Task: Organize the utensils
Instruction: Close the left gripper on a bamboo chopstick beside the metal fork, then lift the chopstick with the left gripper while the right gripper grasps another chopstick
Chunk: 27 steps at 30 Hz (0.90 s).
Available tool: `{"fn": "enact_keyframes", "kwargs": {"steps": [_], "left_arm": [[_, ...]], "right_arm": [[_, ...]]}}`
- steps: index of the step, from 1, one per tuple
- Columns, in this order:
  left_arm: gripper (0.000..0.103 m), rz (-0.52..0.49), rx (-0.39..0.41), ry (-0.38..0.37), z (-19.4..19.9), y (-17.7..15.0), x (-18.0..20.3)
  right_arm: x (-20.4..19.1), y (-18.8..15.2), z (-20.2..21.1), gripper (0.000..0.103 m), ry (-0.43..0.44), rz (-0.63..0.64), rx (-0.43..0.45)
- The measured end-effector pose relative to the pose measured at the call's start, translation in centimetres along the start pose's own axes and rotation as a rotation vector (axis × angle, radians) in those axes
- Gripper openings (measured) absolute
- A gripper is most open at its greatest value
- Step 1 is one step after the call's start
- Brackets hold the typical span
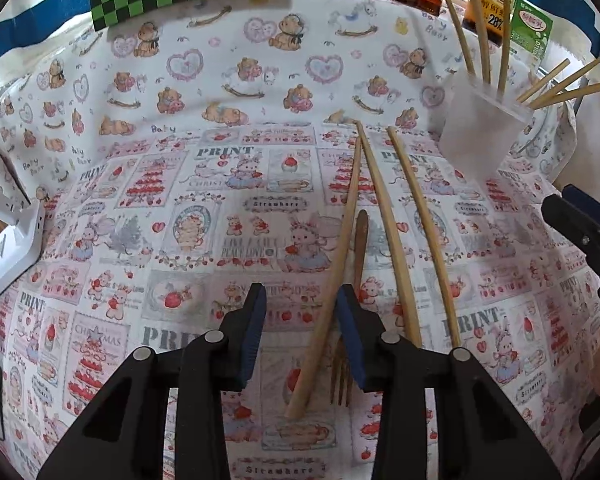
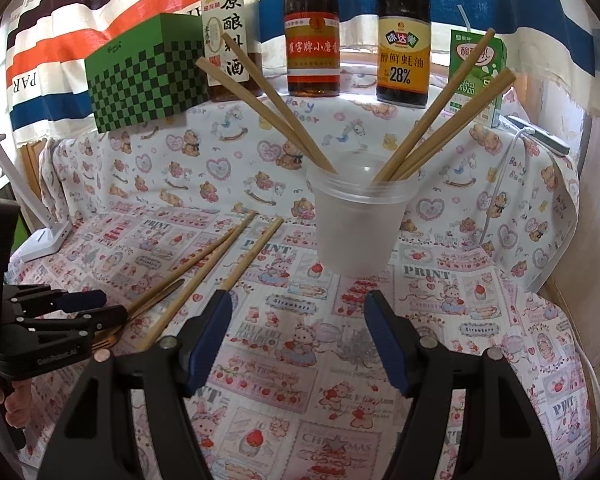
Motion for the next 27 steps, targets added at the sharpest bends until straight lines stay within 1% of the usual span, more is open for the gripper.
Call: {"fn": "enact_keyframes", "kwargs": {"steps": [2,5,8,9,11,14,15,16,17,18,20,21,22,24,27], "left_arm": [[0.034,0.010,0.003,0.025,-0.1,0.0,-0.3],[0.032,0.023,0.003,0.028,-0.2,0.1,-0.6],[0.032,-0.003,0.000,0.037,-0.2,-0.1,-0.3],[0.032,-0.020,0.000,0.037,-0.2,-0.1,-0.2],[0.032,-0.011,-0.011,0.004,-0.2,-0.1,-0.1],[0.032,-0.031,-0.009,0.007,-0.2,-0.1,0.0],[0.030,-0.036,-0.007,0.012,-0.2,-0.1,0.1],[0.014,-0.041,-0.005,0.005,-0.1,-0.1,0.2],[0.009,-0.048,-0.003,-0.009,-0.1,-0.1,0.4],[0.006,-0.058,0.000,-0.007,0.0,-0.1,0.6],[0.006,-0.137,0.039,0.070,0.2,0.0,1.1],[0.006,-0.164,0.072,0.075,0.5,0.3,1.6],[0.006,-0.159,0.103,0.052,1.1,0.6,1.9],[0.006,-0.129,0.183,0.002,2.7,1.5,2.2],[0.006,-0.114,0.349,-0.010,6.0,3.0,1.9]], "right_arm": [[0.1,0.0,0.0,0.068,0.000,-0.003,-0.002],[0.1,0.0,0.0,0.068,-0.002,-0.006,-0.004],[0.1,0.0,-0.1,0.068,-0.005,-0.002,-0.007],[0.1,-0.1,-0.1,0.068,-0.005,0.000,-0.009],[0.0,-0.1,-0.2,0.068,-0.008,0.002,-0.012],[0.1,-0.2,-0.3,0.068,-0.013,0.004,-0.015],[0.2,-0.2,-0.4,0.068,-0.016,0.004,-0.018],[0.2,-0.2,-0.5,0.068,-0.017,0.005,-0.019],[0.2,-0.3,-0.6,0.068,-0.020,0.005,-0.023],[0.2,-0.4,-0.7,0.068,-0.020,0.005,-0.029],[0.0,-0.6,-0.8,0.068,-0.016,0.004,-0.039],[-0.4,-0.9,-1.0,0.068,-0.009,0.014,-0.051],[-0.8,-1.2,-1.1,0.068,-0.001,0.027,-0.062],[-1.8,-1.8,-1.5,0.068,0.048,0.039,-0.100],[-2.6,-2.3,-1.7,0.068,0.101,0.013,-0.143]]}}
Point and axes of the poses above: each gripper's, at about its wrist camera, not at the fingertips, and z roughly against the way its jaws point, x to its right, y to its top, the point moved 6 cm from there along -z, roughly the way its jaws point, and after that the axes turned 10 degrees about x, right-handed, at the moved point
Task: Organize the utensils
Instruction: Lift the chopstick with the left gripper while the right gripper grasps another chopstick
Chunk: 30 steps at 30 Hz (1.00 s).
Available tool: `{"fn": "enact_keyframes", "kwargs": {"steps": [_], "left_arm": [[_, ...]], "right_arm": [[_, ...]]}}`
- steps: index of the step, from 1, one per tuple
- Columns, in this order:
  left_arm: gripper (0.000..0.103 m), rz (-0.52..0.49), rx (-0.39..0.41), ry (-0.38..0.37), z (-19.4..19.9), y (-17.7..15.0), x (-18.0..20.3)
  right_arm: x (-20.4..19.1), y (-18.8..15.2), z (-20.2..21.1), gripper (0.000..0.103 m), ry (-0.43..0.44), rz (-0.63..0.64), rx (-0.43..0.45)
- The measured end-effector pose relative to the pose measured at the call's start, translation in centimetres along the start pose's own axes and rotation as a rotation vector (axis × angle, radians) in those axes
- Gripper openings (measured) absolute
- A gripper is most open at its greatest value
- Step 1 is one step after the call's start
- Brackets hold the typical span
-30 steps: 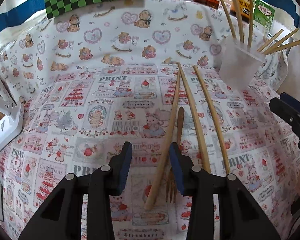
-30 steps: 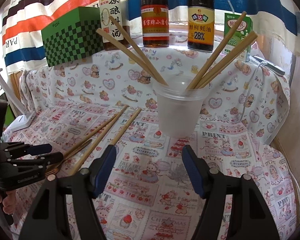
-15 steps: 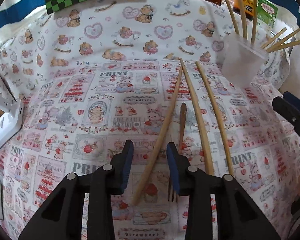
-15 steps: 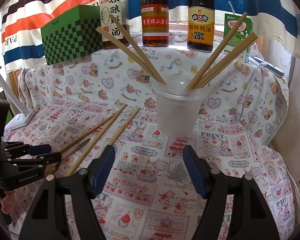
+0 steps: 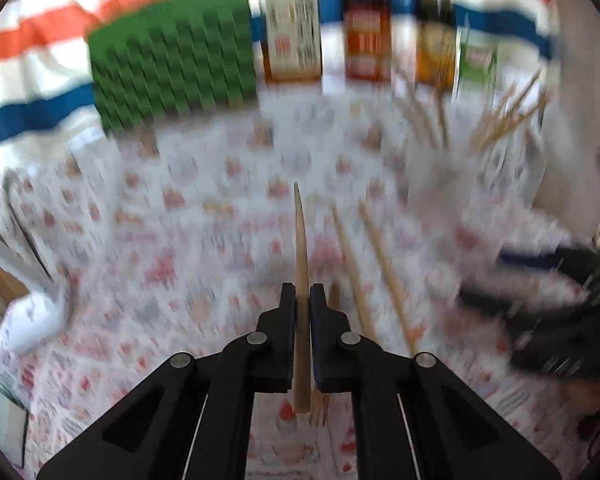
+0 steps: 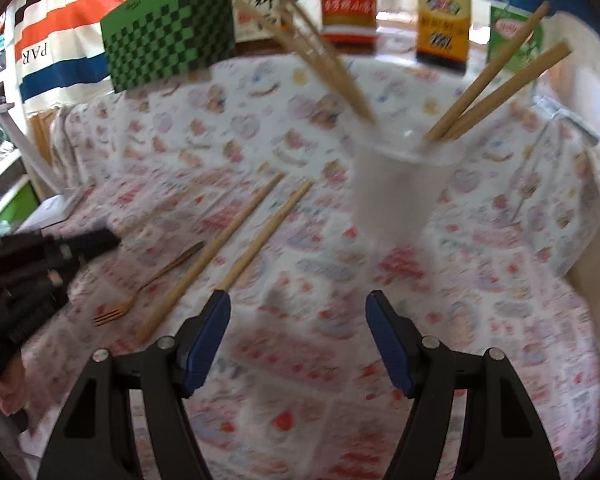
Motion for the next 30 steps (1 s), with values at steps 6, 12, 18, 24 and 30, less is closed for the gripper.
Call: {"fn": "enact_keyframes", "kwargs": {"steps": [6,12,18,24,30], "left_arm": [[0.006,0.076,0.145,-0.039,2.4,2.6,-1.3],[0.006,0.075,0.103,-0.012,1.6,2.0,-1.8],[0.006,0.084,0.135,-0.033,2.8,2.1,-1.6],[0.006,0.110,0.194,-0.033,3.8,2.7,-2.1],[0.006,0.111,0.226,0.001,4.3,3.1,-2.6]], "right_arm": [[-2.7,-1.2,-0.6,0.068,0.063,0.071,-0.049],[-5.9,-2.4,-0.6,0.068,0.114,0.166,-0.091],[-5.4,-3.0,-1.1,0.068,0.061,0.162,-0.114],[-4.4,-3.0,-1.4,0.045,0.067,0.113,-0.127],[-2.1,-2.7,-1.2,0.006,0.059,-0.008,-0.153]]}}
Point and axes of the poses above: each gripper's, at about its wrist camera, not at the fingertips, and z roughly against the way its jaws point, x to its right, y to its top, the point moved 6 cm from there along -z, roughly the way its jaws point, and after that the axes turned 10 degrees about x, right-handed, at the moved point
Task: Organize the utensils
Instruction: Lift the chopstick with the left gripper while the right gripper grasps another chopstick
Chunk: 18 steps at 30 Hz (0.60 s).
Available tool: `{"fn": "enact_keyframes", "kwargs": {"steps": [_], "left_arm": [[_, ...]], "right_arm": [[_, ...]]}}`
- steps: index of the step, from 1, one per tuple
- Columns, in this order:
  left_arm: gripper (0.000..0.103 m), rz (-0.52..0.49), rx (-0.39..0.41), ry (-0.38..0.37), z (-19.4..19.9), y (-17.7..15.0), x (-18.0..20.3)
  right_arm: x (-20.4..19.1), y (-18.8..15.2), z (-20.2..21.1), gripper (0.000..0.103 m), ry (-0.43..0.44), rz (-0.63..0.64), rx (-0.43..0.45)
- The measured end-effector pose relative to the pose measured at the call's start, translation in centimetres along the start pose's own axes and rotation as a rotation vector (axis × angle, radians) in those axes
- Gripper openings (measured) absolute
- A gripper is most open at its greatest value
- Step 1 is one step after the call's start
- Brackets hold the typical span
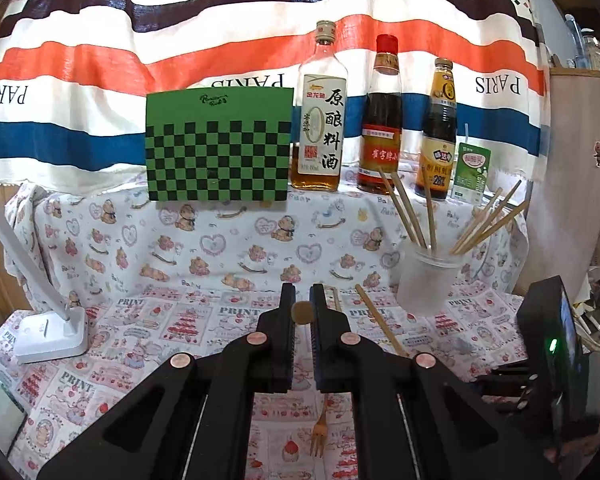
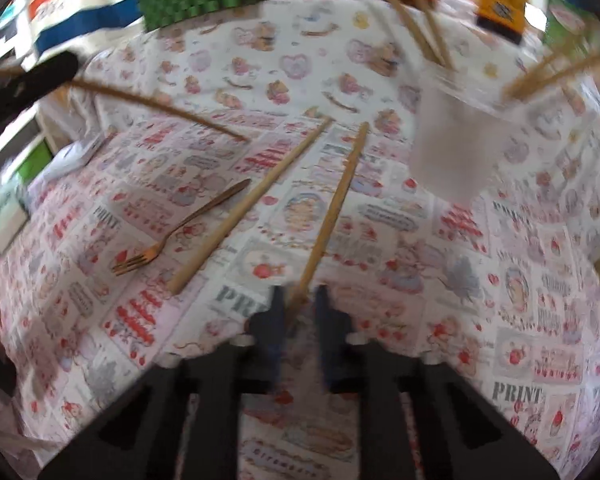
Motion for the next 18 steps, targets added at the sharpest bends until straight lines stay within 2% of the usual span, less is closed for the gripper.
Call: {"fn": "enact_keyframes", "kwargs": {"steps": [2,4,13,18], "left_arm": [[0.006,-0.006,-0.008,0.016,-0.2,-0.1,-0.1],[0.006,-0.003,-0.012,0.024,-0.4,-0.3,-0.3],[0.006,0.006,0.007,0.038,-0.2,-0.2,-0.6],[0.006,0.003,0.023,0.043,0.1,0.0,-0.6]], "right_arm": [[0.9,0.2,0.5,0.006,0.042,-0.067,-0.006],[1.8,1.0,1.7,0.005,0.049,-0.114,0.047],[4.2,5.9,11.3,0.003,0.004,-0.150,0.486],[4.7,6.9,14.0,0.003,0.027,-0.164,0.607]]}}
Point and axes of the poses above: each gripper's, at about its wrist camera, not at the fingertips, and z roughly against the way its jaws point, x to its right, y to its top, the point moved 6 cm from there along -z, roughly the way its jaws point, and after that the axes turned 10 degrees about x, right-handed, at the moved point
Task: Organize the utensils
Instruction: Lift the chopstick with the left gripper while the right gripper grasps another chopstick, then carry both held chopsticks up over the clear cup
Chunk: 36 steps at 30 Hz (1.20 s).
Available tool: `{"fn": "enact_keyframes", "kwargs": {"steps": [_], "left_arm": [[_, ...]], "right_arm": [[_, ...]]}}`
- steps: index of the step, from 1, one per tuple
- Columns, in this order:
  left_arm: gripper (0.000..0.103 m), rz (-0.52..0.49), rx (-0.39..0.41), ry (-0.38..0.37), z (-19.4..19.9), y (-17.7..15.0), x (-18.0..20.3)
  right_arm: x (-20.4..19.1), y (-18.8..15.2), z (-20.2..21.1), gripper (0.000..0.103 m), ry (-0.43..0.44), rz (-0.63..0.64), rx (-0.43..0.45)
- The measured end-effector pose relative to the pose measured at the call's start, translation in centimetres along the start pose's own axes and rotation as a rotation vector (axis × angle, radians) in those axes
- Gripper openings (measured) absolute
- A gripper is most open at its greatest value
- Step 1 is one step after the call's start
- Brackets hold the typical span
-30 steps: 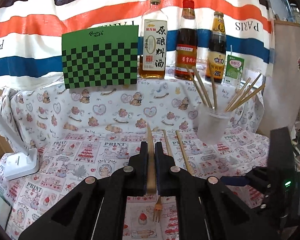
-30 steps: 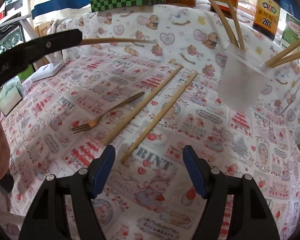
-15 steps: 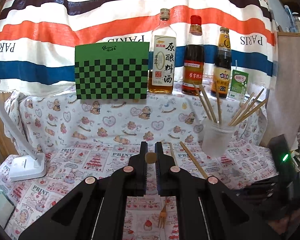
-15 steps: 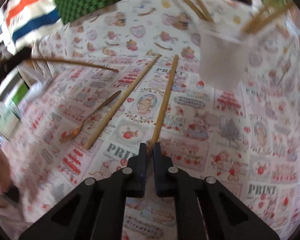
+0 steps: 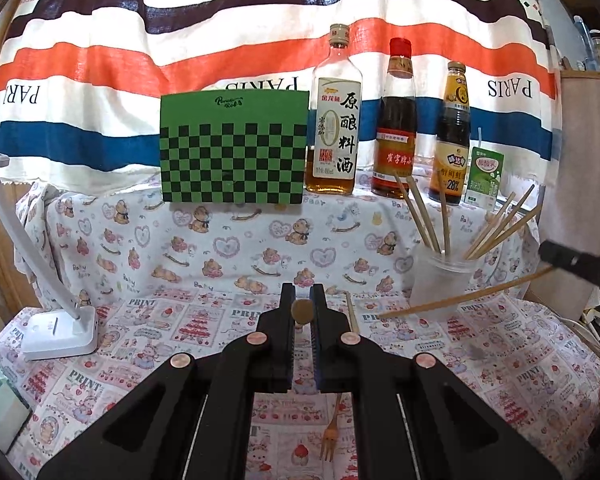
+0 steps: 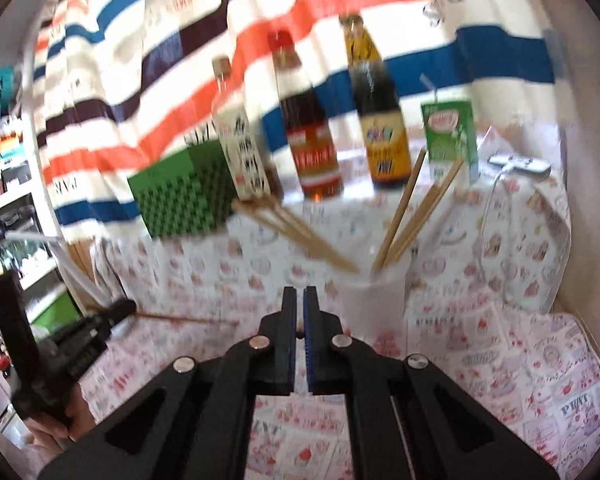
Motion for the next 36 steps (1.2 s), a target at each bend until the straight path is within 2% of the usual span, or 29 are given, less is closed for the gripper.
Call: {"fn": "enact_keyframes", "kwargs": {"steps": [8,10,12,21,30,36], "left_arm": [[0.006,0.020,0.049,-0.010,0.9,0.7,-0.1],[0.006,0.025,0.057,-0.011,1.0,0.8,-0.2],[0.006,0.027,0.057,-0.016,1.0,0.8,-0.2],[0.006,0.026,0.051,-0.011,0.7,0.6,-0.1],[0.006,0.009,0.032,-0.015,0.5,0.2,0.2],[0.006,-0.015,-0.020,-0.016,-0.5,-0.7,0.6]], "right_arm": [[-1.1,3.5,4.2,0.003,0.088,0.041,0.224],[-1.6,3.9,4.6,0.003,0.115,0.052,0.246],[-2.1,4.0,4.5,0.003,0.108,0.072,0.257],[-3.8,3.2,3.2,0.004,0.157,0.093,0.221],[-2.9,1.4,0.9,0.006,0.120,0.107,0.143],[-2.6,0.1,0.0,0.006,0.089,0.142,0.092]]}}
Point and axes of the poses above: each gripper's, at about its wrist camera, not at the fingertips, and z roughly against the way its jaws point, x to its right, y to its top, the point moved 6 cm from there along -z, roughly the way its jaws point, and after that the axes turned 10 degrees about x, right-handed, at the moved point
